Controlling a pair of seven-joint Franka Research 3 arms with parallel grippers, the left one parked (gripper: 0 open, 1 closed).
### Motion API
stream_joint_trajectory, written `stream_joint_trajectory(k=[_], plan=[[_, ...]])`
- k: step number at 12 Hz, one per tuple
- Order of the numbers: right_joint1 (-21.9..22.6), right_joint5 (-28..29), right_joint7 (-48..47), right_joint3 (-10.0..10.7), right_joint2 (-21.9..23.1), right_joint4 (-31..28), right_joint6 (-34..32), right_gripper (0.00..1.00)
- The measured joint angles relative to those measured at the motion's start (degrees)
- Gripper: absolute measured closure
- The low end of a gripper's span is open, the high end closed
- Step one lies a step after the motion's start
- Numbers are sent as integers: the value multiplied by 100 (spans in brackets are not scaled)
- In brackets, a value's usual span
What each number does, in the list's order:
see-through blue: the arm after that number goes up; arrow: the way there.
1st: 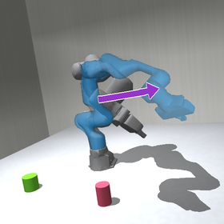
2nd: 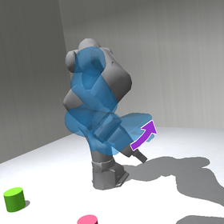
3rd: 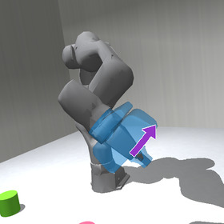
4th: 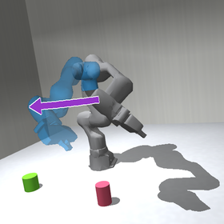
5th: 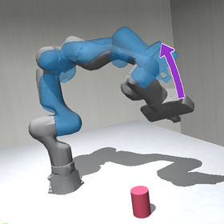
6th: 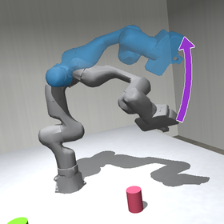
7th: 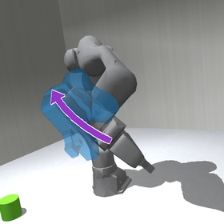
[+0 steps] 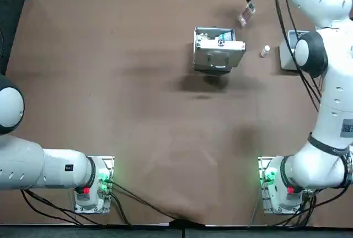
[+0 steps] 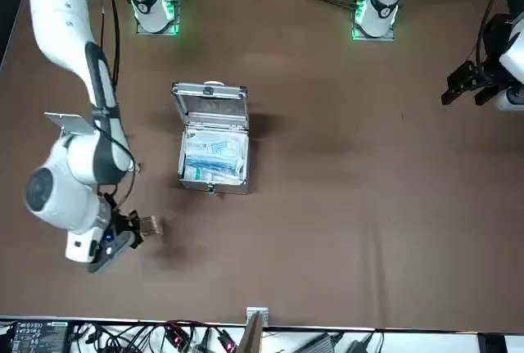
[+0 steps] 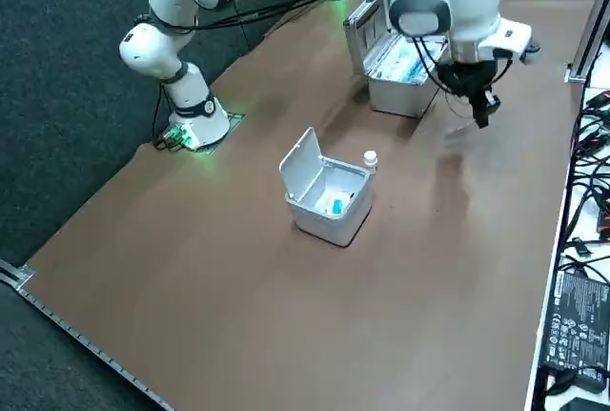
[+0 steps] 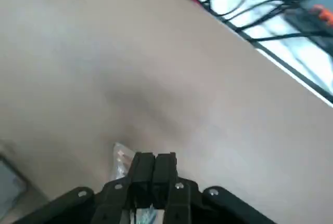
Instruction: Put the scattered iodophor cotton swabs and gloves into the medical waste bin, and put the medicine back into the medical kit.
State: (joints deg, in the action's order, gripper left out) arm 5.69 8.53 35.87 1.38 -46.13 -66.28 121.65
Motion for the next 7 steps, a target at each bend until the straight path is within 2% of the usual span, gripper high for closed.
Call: stream_joint_trajectory(k=[4, 7], plan=[[-239, 15, -28, 354, 566, 30, -971, 99], [-627, 14, -28, 459, 1015, 41, -1813, 99]])
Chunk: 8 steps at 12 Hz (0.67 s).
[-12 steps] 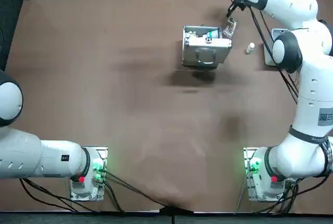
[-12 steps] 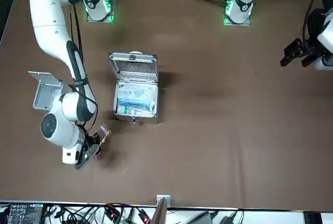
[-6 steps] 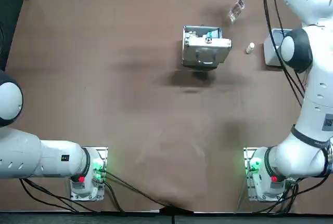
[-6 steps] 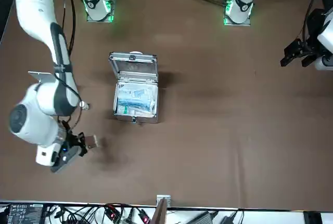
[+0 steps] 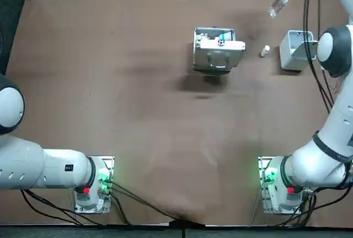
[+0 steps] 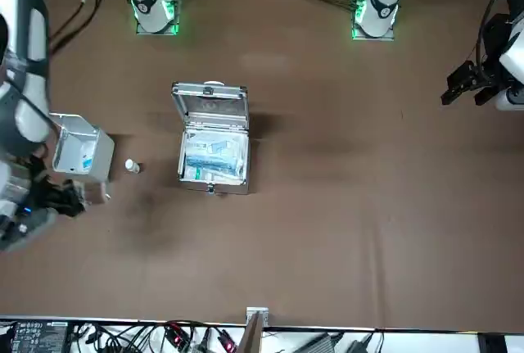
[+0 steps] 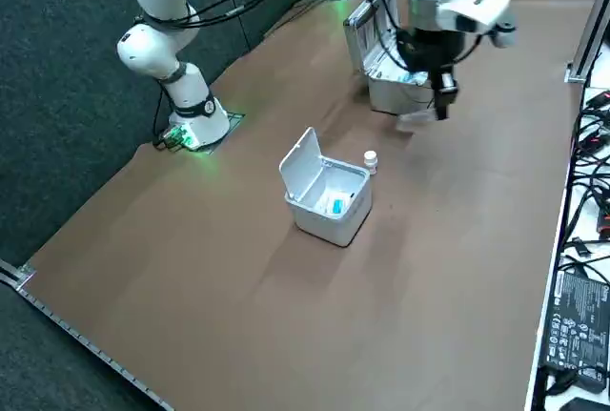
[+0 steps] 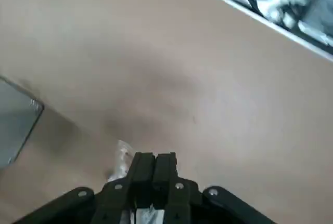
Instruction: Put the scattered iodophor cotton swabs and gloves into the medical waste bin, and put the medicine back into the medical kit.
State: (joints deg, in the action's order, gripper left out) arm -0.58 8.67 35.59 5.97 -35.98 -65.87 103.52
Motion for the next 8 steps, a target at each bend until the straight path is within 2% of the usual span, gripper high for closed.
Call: stream_joint_trajectory(k=[5, 8], plan=[[-651, -43, 12, 114, 509, -36, -1425, 99], [-904, -318, 26, 118, 502, -305, -1538, 99]])
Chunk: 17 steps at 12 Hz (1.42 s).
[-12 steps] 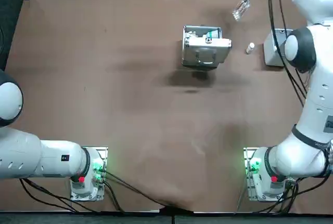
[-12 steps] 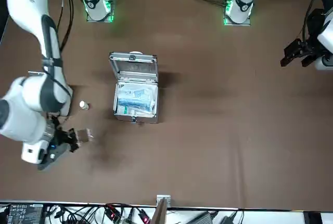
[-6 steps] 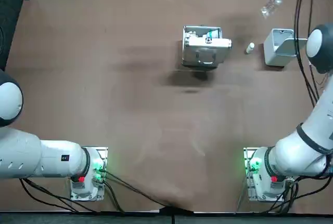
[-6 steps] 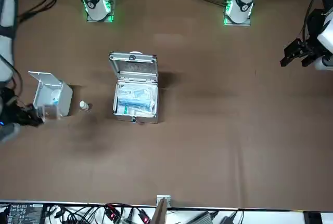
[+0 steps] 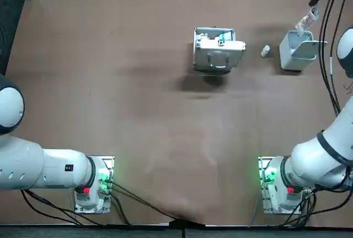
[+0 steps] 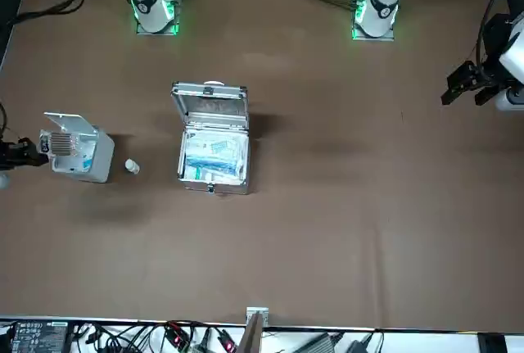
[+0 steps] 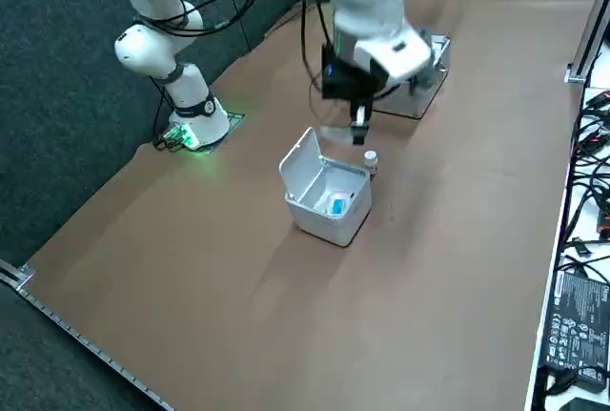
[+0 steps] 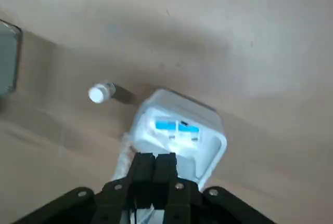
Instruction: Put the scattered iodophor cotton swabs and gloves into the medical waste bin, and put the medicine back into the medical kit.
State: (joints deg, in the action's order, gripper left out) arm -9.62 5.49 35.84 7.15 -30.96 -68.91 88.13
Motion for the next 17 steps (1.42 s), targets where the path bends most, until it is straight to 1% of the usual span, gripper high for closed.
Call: stream_joint_trajectory(k=[1, 3, 6, 7, 8, 9, 12, 14, 15, 17], plan=[[-121, -129, 5, 2, -49, -250, 47, 99], [-218, -253, 13, 2, -101, -507, 231, 99], [-301, -305, 73, 2, -133, -968, 689, 99], [-308, -305, 110, 2, -155, -1054, 789, 96], [-308, -305, 132, 1, -185, -1099, 850, 96], [-307, -305, 141, -2, -217, -1120, 899, 92], [-295, -300, 151, -36, -235, -1101, 946, 59], [-275, -289, 155, -98, -138, -1035, 946, 36], [-267, -262, 155, -184, -68, -1021, 945, 24], [-239, -71, 81, -497, 28, -988, 953, 1]])
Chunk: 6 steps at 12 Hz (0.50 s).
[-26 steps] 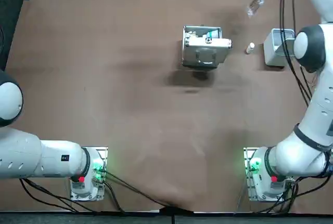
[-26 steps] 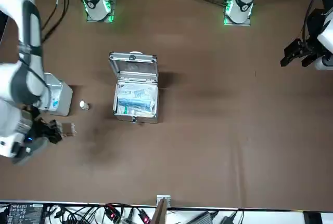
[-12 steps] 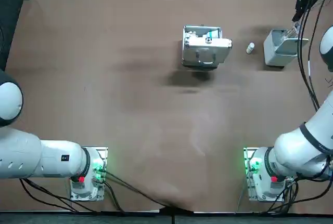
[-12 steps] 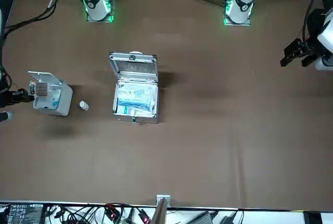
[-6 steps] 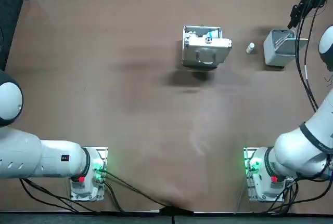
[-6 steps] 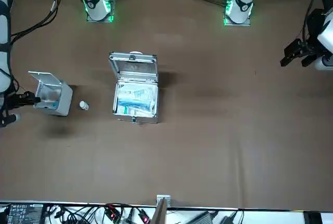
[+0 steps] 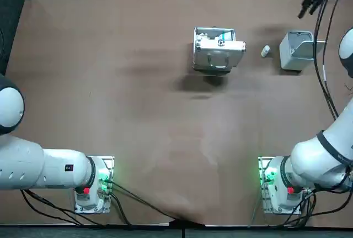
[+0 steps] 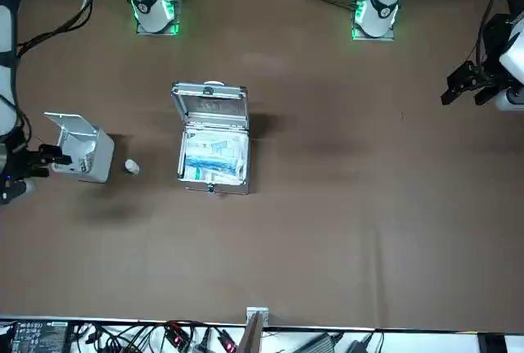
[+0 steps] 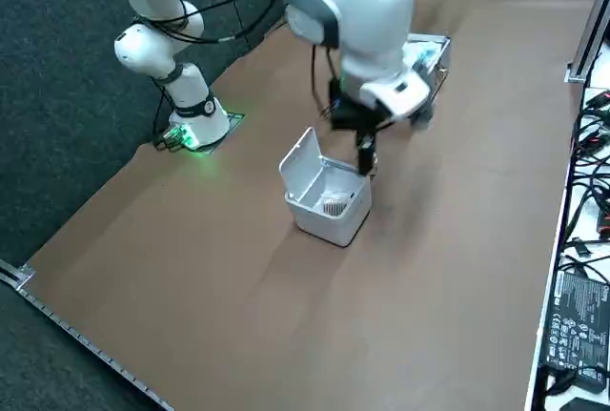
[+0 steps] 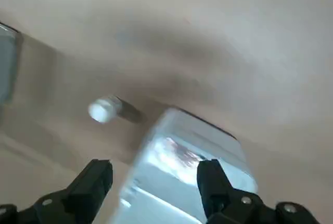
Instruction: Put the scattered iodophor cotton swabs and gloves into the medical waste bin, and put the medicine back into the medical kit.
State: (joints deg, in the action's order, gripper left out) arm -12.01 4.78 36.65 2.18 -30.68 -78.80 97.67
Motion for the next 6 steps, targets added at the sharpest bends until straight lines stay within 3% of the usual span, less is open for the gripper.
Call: stream_joint_trajectory(k=[2, 6], plan=[[351, 206, -624, -288, -52, -26, 182, 0], [1094, -5, -1457, -286, -197, -515, 638, 0]])
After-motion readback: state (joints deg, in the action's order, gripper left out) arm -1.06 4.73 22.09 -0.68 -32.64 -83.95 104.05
